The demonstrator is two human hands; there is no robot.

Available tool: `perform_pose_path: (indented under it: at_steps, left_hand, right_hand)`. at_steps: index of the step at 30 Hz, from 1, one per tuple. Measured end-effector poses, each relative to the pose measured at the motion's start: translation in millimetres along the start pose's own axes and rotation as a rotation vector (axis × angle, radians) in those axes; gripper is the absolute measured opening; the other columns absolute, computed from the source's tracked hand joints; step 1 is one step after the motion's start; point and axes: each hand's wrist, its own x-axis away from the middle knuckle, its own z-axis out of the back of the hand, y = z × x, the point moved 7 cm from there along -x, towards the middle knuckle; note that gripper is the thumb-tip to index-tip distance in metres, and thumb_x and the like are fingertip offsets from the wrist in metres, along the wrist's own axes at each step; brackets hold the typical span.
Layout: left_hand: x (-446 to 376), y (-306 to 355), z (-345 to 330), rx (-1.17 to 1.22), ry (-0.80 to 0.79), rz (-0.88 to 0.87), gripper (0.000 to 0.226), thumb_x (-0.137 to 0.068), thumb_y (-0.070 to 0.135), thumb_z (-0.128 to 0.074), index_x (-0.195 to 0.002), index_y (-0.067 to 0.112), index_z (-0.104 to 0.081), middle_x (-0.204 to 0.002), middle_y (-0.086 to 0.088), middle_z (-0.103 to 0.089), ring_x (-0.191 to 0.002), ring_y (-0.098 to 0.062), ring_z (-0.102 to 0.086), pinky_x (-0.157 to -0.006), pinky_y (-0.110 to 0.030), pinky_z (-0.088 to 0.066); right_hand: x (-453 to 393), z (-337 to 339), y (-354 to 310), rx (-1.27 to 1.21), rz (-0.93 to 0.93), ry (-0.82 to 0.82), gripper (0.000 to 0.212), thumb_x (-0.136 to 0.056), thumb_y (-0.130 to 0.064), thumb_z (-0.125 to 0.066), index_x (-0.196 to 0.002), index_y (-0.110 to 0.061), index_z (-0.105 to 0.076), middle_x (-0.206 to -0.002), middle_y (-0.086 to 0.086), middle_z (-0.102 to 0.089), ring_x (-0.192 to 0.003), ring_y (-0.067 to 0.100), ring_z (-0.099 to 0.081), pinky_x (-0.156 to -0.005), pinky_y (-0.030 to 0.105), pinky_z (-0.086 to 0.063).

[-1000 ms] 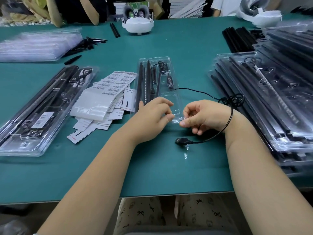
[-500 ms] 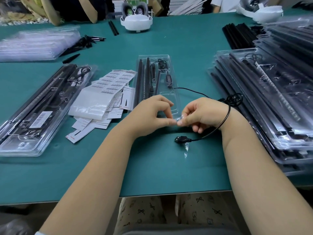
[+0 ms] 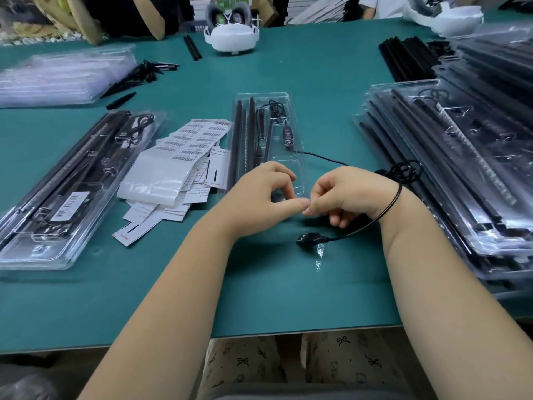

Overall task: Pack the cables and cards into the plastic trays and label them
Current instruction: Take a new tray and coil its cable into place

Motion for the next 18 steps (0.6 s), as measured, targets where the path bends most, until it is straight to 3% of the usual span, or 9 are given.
perform_pose_path:
  at_steps: [4,6,7,9,11,13,15,18]
  left_hand:
    - [-3.4,0.6,6.4,-0.085,0.100,0.015,0.032,-0.080,0.046,-0.065,-0.062,0.022,-0.055,-0.093,0.006,-0.058,-0.080,0.004,-0.050,-0.070,-0.011,-0.034]
    - [-2.2,1.8,9.8,-0.135,0.127,-0.010,0.033,-0.079,0.048,-0.064,-0.062,0.021,-0.054,-0.079,0.006,-0.054,-0.076,-0.002,-0.049,-0.066,-0.015,-0.032]
    - [-1.3,1.7,12.0,-0.152,0.146,-0.017,0.034,-0.080,0.047,-0.065,-0.062,0.020,-0.054,-0.073,0.007,-0.052,-0.072,-0.003,-0.048,-0.063,-0.017,-0.031]
    - [0.4,-1.8,17.4,-0.182,0.204,0.004,0.037,-0.082,0.046,-0.064,-0.059,0.020,-0.052,-0.066,0.006,-0.052,-0.067,-0.005,-0.049,-0.061,-0.025,-0.034]
    - [1.7,-5.8,22.4,-0.215,0.248,0.041,0.042,-0.084,0.047,-0.062,-0.053,0.022,-0.047,-0.058,0.006,-0.050,-0.061,-0.006,-0.048,-0.057,-0.025,-0.034]
    - [1.9,-7.1,22.3,-0.200,0.244,0.050,0.046,-0.084,0.047,-0.061,-0.050,0.024,-0.042,-0.053,0.008,-0.046,-0.057,-0.006,-0.046,-0.055,-0.026,-0.032]
    - [1.0,-6.7,18.7,-0.184,0.217,0.044,0.042,-0.085,0.044,-0.060,-0.053,0.025,-0.043,-0.057,0.008,-0.048,-0.060,-0.005,-0.047,-0.056,-0.027,-0.033]
    - [-2.0,-8.8,13.2,-0.205,0.190,0.072,0.030,-0.086,0.044,-0.059,-0.064,0.026,-0.049,-0.066,0.009,-0.053,-0.066,-0.004,-0.050,-0.059,-0.028,-0.038]
  right_hand:
    - [6.5,-1.7,-4.2,0.059,0.016,-0.018,0.030,-0.057,-0.032,-0.084,-0.074,-0.016,-0.066,-0.053,-0.004,-0.057,-0.040,0.008,-0.052,-0.040,0.018,-0.042]
    - [7.9,2.6,-10.4,0.141,0.067,0.024,0.017,-0.066,-0.026,-0.080,-0.074,-0.021,-0.065,-0.049,-0.009,-0.055,-0.039,0.007,-0.048,-0.039,0.018,-0.040]
    - [6.9,9.3,-15.5,0.183,0.120,0.125,0.011,-0.073,-0.020,-0.073,-0.072,-0.024,-0.063,-0.048,-0.011,-0.054,-0.041,0.007,-0.047,-0.041,0.018,-0.040]
    - [9.4,32.1,-25.1,0.219,0.235,0.487,0.015,-0.080,-0.015,-0.060,-0.074,-0.029,-0.058,-0.060,-0.012,-0.057,-0.052,0.002,-0.048,-0.056,0.020,-0.038]
    - [15.2,45.7,-25.2,0.248,0.229,0.738,0.018,-0.083,-0.016,-0.057,-0.097,-0.027,-0.059,-0.089,-0.007,-0.058,-0.071,0.008,-0.051,-0.068,0.023,-0.032]
    - [6.0,42.0,-13.5,0.445,0.045,0.676,0.033,-0.087,-0.017,-0.055,-0.119,-0.019,-0.059,-0.113,0.005,-0.058,-0.095,0.021,-0.054,-0.079,0.028,-0.038]
    - [0.2,35.1,-9.8,0.586,-0.030,0.597,0.029,-0.087,-0.013,-0.051,-0.110,-0.008,-0.067,-0.114,0.013,-0.065,-0.106,0.030,-0.056,-0.084,0.032,-0.047]
    - [3.1,31.4,-21.0,0.522,0.069,0.645,0.027,-0.085,-0.008,-0.046,-0.097,-0.003,-0.070,-0.106,0.015,-0.069,-0.102,0.032,-0.059,-0.080,0.032,-0.050]
